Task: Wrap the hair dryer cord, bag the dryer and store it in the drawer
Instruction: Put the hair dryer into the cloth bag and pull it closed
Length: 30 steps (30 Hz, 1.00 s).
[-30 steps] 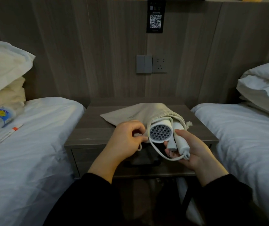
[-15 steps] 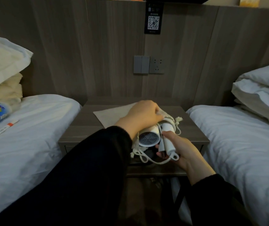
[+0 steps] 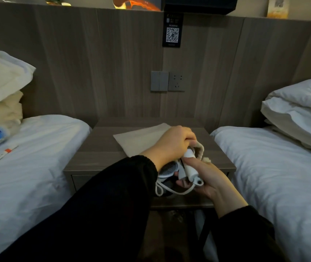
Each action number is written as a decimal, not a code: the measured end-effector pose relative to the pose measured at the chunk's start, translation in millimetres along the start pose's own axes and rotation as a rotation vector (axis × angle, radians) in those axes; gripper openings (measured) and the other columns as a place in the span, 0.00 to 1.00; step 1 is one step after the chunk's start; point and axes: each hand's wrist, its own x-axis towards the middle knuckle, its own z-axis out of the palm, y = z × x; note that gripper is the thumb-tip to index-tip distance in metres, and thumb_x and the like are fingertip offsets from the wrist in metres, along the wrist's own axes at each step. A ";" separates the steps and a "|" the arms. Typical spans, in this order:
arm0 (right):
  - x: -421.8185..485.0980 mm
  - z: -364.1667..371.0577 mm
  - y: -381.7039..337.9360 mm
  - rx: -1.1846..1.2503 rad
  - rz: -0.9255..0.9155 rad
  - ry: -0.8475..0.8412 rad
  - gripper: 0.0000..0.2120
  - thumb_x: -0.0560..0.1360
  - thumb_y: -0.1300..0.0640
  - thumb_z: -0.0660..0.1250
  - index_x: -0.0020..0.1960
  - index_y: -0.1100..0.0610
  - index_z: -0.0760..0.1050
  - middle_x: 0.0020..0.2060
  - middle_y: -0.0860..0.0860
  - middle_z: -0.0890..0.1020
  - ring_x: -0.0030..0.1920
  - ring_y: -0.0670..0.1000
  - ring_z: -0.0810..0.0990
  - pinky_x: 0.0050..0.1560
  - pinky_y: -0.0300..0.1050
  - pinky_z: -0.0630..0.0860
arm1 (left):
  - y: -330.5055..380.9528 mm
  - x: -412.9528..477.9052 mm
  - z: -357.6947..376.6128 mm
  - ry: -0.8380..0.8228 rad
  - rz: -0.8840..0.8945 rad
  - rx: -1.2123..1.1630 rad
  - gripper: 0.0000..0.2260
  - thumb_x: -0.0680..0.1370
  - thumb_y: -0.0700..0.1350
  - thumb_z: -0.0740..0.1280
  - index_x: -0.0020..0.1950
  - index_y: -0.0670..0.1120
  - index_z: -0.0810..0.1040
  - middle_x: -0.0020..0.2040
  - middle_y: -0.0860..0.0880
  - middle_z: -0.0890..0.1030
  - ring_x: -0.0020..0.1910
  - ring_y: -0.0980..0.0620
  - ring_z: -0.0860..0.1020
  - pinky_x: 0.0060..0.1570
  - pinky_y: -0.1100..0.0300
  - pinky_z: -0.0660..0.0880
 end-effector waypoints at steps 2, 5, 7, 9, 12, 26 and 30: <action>0.9 -0.5 -0.3 0.140 0.050 0.011 0.15 0.75 0.59 0.66 0.60 0.63 0.72 0.45 0.63 0.80 0.40 0.59 0.80 0.40 0.56 0.77 | -1.3 -4.3 -0.7 -0.036 0.029 0.022 0.09 0.77 0.42 0.64 0.50 0.45 0.83 0.51 0.49 0.82 0.54 0.50 0.73 0.58 0.53 0.70; 0.9 -0.1 -0.9 0.304 0.062 -0.013 0.15 0.76 0.58 0.65 0.61 0.61 0.72 0.49 0.63 0.79 0.44 0.60 0.78 0.47 0.57 0.76 | -17.0 -19.7 -1.0 0.137 -0.006 0.214 0.10 0.78 0.44 0.63 0.54 0.47 0.82 0.56 0.50 0.80 0.57 0.48 0.71 0.59 0.53 0.68; -0.6 0.5 -1.3 0.361 0.047 -0.058 0.17 0.75 0.59 0.64 0.63 0.61 0.71 0.51 0.63 0.79 0.45 0.60 0.78 0.51 0.56 0.75 | -24.6 -37.8 -0.9 0.302 -0.113 0.223 0.12 0.78 0.44 0.62 0.59 0.47 0.79 0.57 0.49 0.78 0.59 0.47 0.71 0.59 0.53 0.67; -2.1 0.5 -1.8 0.402 0.033 -0.098 0.19 0.75 0.61 0.63 0.65 0.61 0.69 0.54 0.63 0.77 0.47 0.60 0.77 0.56 0.56 0.72 | -29.8 -57.0 -0.7 0.390 -0.204 0.186 0.15 0.77 0.43 0.62 0.63 0.47 0.76 0.58 0.47 0.76 0.60 0.47 0.70 0.59 0.54 0.68; -3.3 1.0 -0.9 0.464 0.017 -0.130 0.18 0.75 0.63 0.63 0.64 0.59 0.69 0.58 0.64 0.75 0.48 0.61 0.77 0.58 0.56 0.70 | -39.5 -89.0 3.4 0.399 -0.348 0.147 0.16 0.76 0.45 0.62 0.64 0.47 0.74 0.58 0.47 0.75 0.59 0.48 0.70 0.56 0.55 0.68; -9.7 21.8 4.4 0.528 0.102 -0.128 0.14 0.76 0.63 0.63 0.61 0.66 0.72 0.57 0.67 0.79 0.57 0.66 0.78 0.55 0.64 0.77 | -62.2 -119.5 -2.2 0.418 -0.300 0.034 0.07 0.75 0.42 0.66 0.37 0.41 0.77 0.36 0.49 0.75 0.36 0.52 0.72 0.32 0.64 0.61; -4.8 31.1 -0.5 0.661 0.023 -0.097 0.10 0.77 0.64 0.61 0.57 0.66 0.72 0.54 0.66 0.78 0.58 0.66 0.76 0.57 0.64 0.73 | -62.8 -122.0 -6.4 0.351 -0.255 -0.039 0.10 0.74 0.42 0.69 0.35 0.39 0.76 0.33 0.48 0.76 0.34 0.50 0.74 0.35 0.62 0.66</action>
